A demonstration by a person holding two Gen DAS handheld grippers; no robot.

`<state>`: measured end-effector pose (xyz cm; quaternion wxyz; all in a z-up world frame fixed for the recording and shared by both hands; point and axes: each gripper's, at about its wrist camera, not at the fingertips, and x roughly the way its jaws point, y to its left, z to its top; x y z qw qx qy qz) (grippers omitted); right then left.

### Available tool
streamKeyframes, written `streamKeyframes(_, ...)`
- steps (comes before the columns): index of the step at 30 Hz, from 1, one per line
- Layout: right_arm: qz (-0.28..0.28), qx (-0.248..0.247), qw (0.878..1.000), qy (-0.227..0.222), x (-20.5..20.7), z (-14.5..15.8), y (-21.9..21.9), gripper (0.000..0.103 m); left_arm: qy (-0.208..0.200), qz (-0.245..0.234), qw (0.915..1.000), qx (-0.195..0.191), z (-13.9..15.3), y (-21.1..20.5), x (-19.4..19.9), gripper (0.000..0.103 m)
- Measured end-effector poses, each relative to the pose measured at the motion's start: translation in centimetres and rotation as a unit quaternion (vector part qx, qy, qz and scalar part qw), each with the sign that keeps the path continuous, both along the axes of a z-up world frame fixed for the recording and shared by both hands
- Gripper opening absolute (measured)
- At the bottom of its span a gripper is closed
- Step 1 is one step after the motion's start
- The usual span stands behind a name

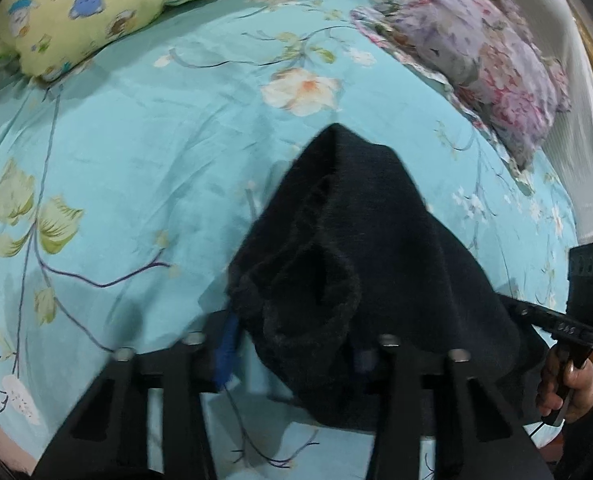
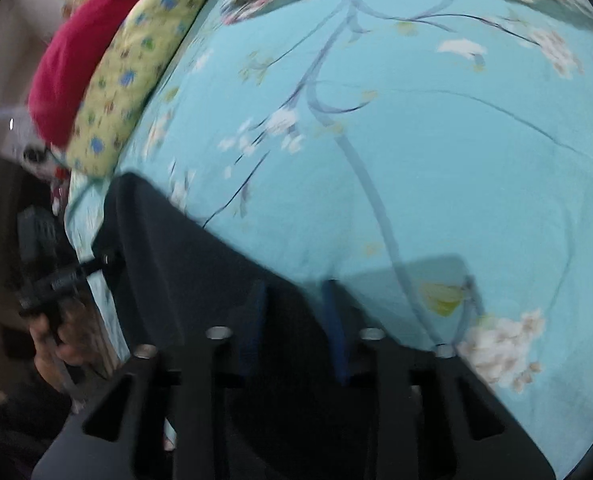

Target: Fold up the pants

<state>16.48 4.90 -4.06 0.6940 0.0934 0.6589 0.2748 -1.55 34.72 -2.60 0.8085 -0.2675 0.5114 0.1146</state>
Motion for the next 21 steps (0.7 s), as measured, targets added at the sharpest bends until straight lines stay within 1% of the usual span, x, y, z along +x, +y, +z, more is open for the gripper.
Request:
streamKeyframes(1, 0.009, -0.008, 1.000, -0.003, -0.3, 0.0, 0.4, 0.016, -0.002, -0.002, 1.0000, 0.005, 0.3, -0.1, 0.0, 0.026)
streamKeyframes(3, 0.047, -0.058, 0.996, -0.057, -1.3, 1.7, 1.8, 0.012, -0.018, -0.006, 0.9998, 0.010, 1.7, -0.3, -0.3, 0.019)
streamKeyframes(5, 0.066, -0.097, 0.984, -0.136, -2.2, 4.6, 2.6, 0.011, -0.044, -0.013, 0.9989, 0.009, 3.6, -0.5, -0.7, 0.018)
streamKeyframes(7, 0.073, -0.127, 0.966, -0.215, -3.1, 7.8, 3.3, 0.009, -0.077, -0.028, 0.9963, 0.025, 5.9, -1.0, -1.2, 0.018)
streamKeyframes(9, 0.068, -0.139, 0.955, -0.254, -3.2, 9.2, 3.5, 0.008, -0.103, -0.042, 0.9929, 0.043, 7.7, -1.2, -1.3, 0.018)
streamKeyframes(11, 0.054, -0.137, 0.952, -0.269, -3.0, 9.5, 3.4, 0.008, -0.116, -0.049, 0.9909, 0.048, 8.4, -1.0, -1.1, 0.018)
streamKeyframes(14, 0.037, -0.149, 0.950, -0.272, -2.1, 8.3, 4.1, 0.008, -0.114, -0.058, 0.9907, 0.048, 7.5, -0.3, -0.3, 0.018)
streamKeyframes(15, 0.032, -0.155, 0.950, -0.270, -1.9, 7.6, 4.0, 0.008, -0.106, -0.062, 0.9913, 0.046, 6.6, -0.2, 0.4, 0.018)
streamKeyframes(18, 0.020, -0.180, 0.950, -0.256, -1.1, 4.7, 4.4, 0.008, -0.068, -0.075, 0.9937, 0.050, 3.5, 0.1, 2.3, 0.019)
streamKeyframes(20, 0.021, -0.201, 0.951, -0.234, -0.7, 2.7, 4.7, 0.010, -0.042, -0.080, 0.9943, 0.056, 1.9, 0.4, 3.2, 0.025)
streamKeyframes(21, 0.021, -0.215, 0.949, -0.231, -0.7, 2.0, 4.7, 0.016, -0.038, -0.081, 0.9941, 0.061, 1.5, 0.4, 3.0, 0.031)
